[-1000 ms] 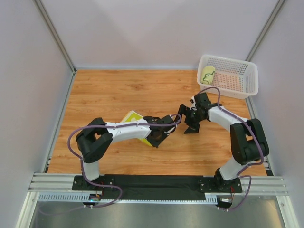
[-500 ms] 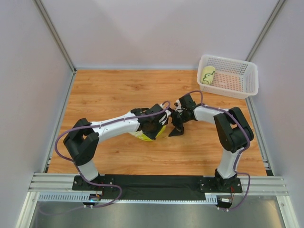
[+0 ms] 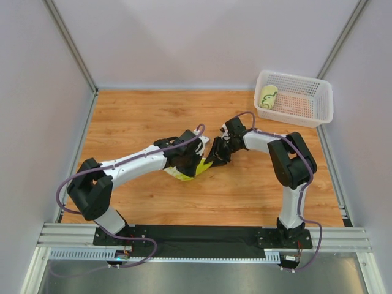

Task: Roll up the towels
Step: Roll the towel

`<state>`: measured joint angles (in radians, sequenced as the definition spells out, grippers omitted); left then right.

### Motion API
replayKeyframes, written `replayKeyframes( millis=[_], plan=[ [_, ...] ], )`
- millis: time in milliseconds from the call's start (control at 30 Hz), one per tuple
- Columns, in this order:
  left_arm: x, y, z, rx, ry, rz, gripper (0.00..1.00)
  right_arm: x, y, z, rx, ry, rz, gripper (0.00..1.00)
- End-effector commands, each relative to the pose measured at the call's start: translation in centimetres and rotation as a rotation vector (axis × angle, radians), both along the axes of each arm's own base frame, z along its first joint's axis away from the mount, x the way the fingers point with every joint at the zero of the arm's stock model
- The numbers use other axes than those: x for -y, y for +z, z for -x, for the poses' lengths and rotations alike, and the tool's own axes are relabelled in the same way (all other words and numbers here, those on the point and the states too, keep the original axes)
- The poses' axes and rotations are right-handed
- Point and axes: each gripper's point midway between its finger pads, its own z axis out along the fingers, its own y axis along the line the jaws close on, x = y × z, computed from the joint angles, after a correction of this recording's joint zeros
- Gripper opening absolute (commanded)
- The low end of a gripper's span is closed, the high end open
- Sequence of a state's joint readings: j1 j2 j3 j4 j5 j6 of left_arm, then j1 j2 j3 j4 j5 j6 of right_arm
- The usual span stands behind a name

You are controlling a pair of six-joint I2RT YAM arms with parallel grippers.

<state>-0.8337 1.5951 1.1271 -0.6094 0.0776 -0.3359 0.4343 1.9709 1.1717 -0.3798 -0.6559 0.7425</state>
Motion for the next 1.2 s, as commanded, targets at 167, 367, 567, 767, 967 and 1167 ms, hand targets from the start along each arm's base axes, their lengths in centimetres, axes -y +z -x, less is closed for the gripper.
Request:
replayKeyframes(
  millis=[167,367,567,767,967,1167],
  plan=[
    [0.0,1.3,-0.2,0.016,0.022,0.072,0.04,-0.4,1.5,-2.7,0.064,0.001,0.033,0.11],
    [-0.8,0.2,0.5,-0.012,0.022,0.054,0.03,-0.6,2.3,-3.4,0.071,0.005,0.041,0.01],
    [-0.7,0.2,0.8,-0.041,0.026,0.084,0.03,0.4,2.5,-4.1,0.088,0.025,0.128,0.41],
    [-1.0,0.6,0.3,-0.127,0.098,0.138,0.02,1.6,3.9,-5.3,0.126,0.0,0.147,0.47],
    [-1.3,1.3,-0.6,-0.246,0.187,0.233,0.02,3.1,5.4,-6.6,0.166,-0.025,0.155,0.46],
    [-2.5,1.2,-1.2,-0.405,0.353,0.322,0.01,3.7,6.0,-6.6,0.183,-0.022,0.154,0.45]
  ],
)
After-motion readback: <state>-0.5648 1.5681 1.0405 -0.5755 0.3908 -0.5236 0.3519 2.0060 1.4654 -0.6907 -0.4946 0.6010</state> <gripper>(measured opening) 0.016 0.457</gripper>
